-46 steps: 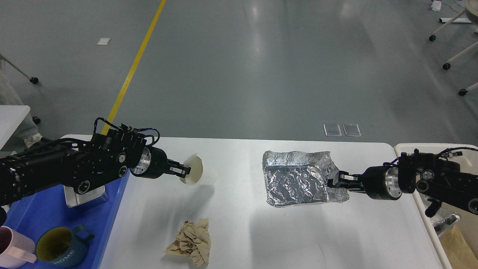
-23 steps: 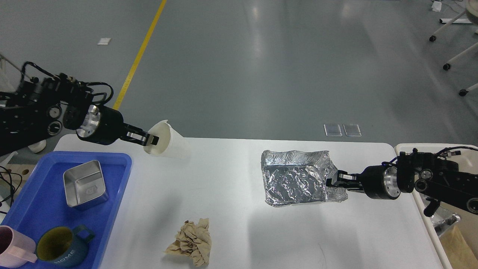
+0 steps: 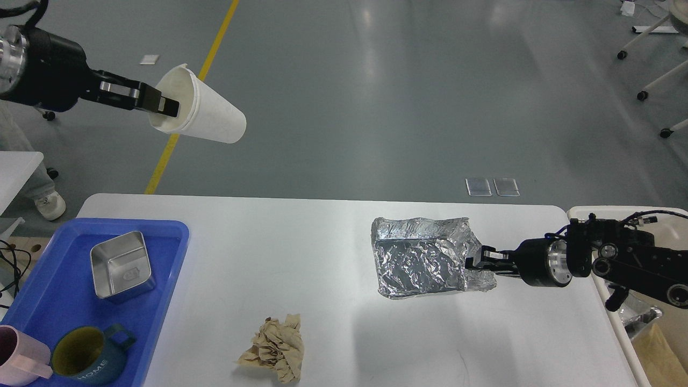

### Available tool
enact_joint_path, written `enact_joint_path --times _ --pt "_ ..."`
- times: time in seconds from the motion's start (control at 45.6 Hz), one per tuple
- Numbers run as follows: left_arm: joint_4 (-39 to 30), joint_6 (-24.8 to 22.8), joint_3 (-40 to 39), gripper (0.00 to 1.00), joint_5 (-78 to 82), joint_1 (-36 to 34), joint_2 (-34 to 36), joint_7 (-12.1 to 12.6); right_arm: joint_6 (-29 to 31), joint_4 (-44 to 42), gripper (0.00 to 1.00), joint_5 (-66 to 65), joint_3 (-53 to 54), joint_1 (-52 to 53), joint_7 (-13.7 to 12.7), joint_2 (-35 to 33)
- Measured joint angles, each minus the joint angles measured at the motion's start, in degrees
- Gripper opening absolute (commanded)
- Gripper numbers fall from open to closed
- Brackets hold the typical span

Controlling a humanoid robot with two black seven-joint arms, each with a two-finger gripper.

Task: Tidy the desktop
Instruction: 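Lift the paper cup with the left gripper over the foil package, then set the paper cup onto the foil package and release it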

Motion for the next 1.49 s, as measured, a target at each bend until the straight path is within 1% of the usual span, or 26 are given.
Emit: enact_joint_path --times 0.176,0.307,0.395,0.57,0.68,0.812,0.9,0.987,1.119,1.317,1.492 --pt "-0.02 -1.20 0.02 0.03 -1.93 -3.12 -0.27 0.00 0.03 0.00 0.00 -0.05 0.00 -0.13 0.00 0.47" --pt "0.00 -1.30 -0.21 0.03 -2.45 -3.79 -2.94 -0.15 0.09 0.01 0.00 -0.09 -0.04 -0.13 0.07 0.45" --pt "0.14 -1.28 -0.36 0.03 -2.82 -3.87 -7.27 -0.52 0.15 0.05 0.00 -0.09 -0.07 -0.06 0.19 0.37" --pt "2.55 -0.22 -0.41 0.03 -3.37 -1.37 -20.24 -0.78 0.41 0.43 0.00 -0.09 -0.10 0.40 0.49 0.33" --pt "6.22 0.21 -0.74 0.04 -4.08 1.89 -28.47 -0.82 0.62 0.67 0.00 -0.09 -0.15 1.04 0.68 0.32" --pt "11.41 0.28 -0.97 0.04 -5.85 4.52 -36.76 -1.00 0.77 1.12 0.00 -0.09 -0.28 1.86 0.82 0.23" --pt "15.27 0.28 -1.22 0.04 -7.17 6.24 -41.42 -2.07 0.84 1.89 0.00 -0.09 -0.67 2.70 0.86 0.18" --pt "18.76 0.28 -1.46 0.04 -7.64 7.84 -45.42 -3.28 0.84 2.86 0.00 -0.09 -1.17 3.82 0.95 0.13" --pt "22.76 -0.11 -1.91 0.05 -7.86 9.28 -50.69 -4.07 0.88 3.66 0.00 -0.09 -1.51 4.78 1.02 0.02" --pt "26.77 -0.39 -1.73 0.09 -8.37 11.05 -55.63 -4.20 1.28 4.22 0.00 -0.09 -1.58 5.31 1.26 -0.02" --pt "28.18 -0.43 -1.07 0.12 -8.31 12.84 -57.64 -3.53 1.57 4.38 0.00 -0.09 -1.65 5.35 1.38 -0.02"
